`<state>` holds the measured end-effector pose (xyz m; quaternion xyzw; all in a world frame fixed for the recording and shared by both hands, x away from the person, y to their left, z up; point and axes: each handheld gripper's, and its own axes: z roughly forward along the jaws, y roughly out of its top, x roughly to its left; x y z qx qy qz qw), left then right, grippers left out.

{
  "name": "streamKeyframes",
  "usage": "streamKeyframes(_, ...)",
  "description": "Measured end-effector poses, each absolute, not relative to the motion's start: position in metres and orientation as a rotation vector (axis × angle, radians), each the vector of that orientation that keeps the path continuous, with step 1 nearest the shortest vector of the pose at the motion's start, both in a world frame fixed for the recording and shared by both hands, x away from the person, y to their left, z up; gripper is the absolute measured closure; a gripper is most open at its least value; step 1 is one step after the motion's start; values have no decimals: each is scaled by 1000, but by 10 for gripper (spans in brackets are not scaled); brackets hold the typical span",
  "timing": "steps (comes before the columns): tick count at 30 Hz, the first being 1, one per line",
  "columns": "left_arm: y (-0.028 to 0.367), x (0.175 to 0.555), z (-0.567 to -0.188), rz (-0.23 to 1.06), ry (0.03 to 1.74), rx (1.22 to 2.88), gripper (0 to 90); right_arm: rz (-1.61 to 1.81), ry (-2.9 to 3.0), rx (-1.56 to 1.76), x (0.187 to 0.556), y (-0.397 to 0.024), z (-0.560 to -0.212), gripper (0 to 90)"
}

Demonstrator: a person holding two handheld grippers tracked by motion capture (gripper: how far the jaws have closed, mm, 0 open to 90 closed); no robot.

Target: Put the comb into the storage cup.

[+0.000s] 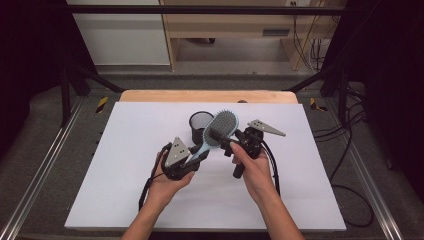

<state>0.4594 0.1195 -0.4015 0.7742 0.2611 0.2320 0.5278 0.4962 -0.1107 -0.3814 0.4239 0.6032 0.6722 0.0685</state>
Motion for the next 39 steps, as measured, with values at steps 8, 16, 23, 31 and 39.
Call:
streamKeyframes(8, 118, 463, -406, 548, 640, 1873, 693, 2016, 1820, 1273, 497, -108, -383, 368)
streamKeyframes(16, 119, 465, -411, 548, 647, 1885, 694, 2020, 1843, 1247, 494, -105, -383, 441)
streamKeyframes(23, 120, 466, -416, 541, 656, 1887, 694, 2026, 1858, 1223, 491, -102, -383, 486)
streamKeyframes(31, 123, 466, -418, 541, 667, 1871, 693, 2037, 1863, 1223, 488, -99, -382, 520)
streamKeyframes(39, 124, 466, -417, 557, 690, 1839, 593, 2004, 1854, 1213, 485, -100, -379, 530)
